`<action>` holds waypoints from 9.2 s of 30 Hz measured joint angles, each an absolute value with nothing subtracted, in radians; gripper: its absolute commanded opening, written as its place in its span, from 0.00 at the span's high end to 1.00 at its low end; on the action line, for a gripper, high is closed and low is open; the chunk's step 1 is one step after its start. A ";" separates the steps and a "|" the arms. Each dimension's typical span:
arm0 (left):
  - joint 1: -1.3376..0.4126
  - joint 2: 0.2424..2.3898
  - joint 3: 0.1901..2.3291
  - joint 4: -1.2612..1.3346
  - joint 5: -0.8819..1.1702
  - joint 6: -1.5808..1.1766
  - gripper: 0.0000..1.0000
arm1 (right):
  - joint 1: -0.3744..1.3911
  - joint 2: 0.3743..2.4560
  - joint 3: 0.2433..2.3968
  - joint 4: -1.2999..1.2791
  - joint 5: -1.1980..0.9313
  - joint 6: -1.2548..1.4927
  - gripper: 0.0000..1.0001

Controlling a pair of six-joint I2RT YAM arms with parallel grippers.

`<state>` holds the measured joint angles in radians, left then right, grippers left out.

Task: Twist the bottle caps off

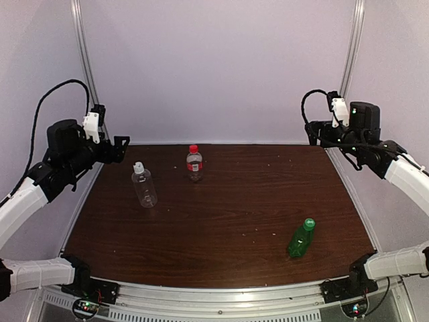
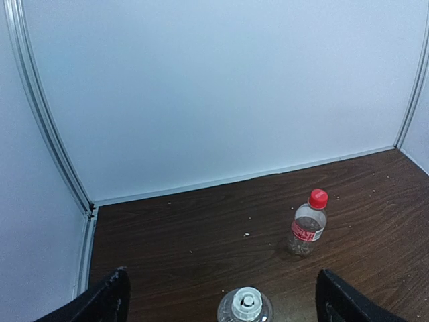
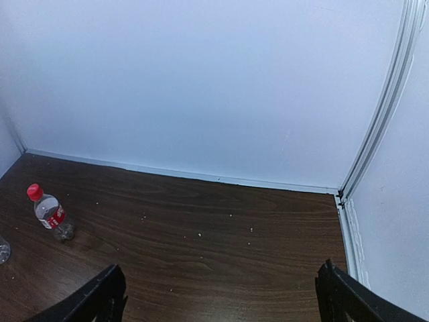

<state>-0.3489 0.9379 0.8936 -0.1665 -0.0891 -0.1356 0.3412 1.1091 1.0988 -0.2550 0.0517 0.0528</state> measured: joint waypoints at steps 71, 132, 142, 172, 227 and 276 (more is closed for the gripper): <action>-0.350 1.427 1.123 -0.510 0.023 -0.128 0.57 | 0.410 1.225 1.206 -0.421 -0.150 0.049 0.00; -0.743 1.467 1.442 -0.355 0.757 -0.265 1.00 | 0.825 1.514 1.265 -0.187 -0.812 -0.058 0.41; -0.744 1.439 1.324 -0.208 0.748 -0.308 0.46 | 0.825 1.513 1.189 -0.093 -0.834 -0.018 0.55; -0.746 1.384 1.101 0.291 0.795 -0.524 0.70 | 0.836 1.511 1.098 0.143 -0.971 0.146 0.61; -0.850 1.231 1.181 -0.094 0.658 -0.168 0.15 | 0.868 1.468 1.142 -0.051 -1.000 -0.049 0.53; -0.891 1.402 1.213 0.028 0.147 -0.641 0.64 | 0.871 1.487 1.155 -0.016 -0.460 -0.033 0.58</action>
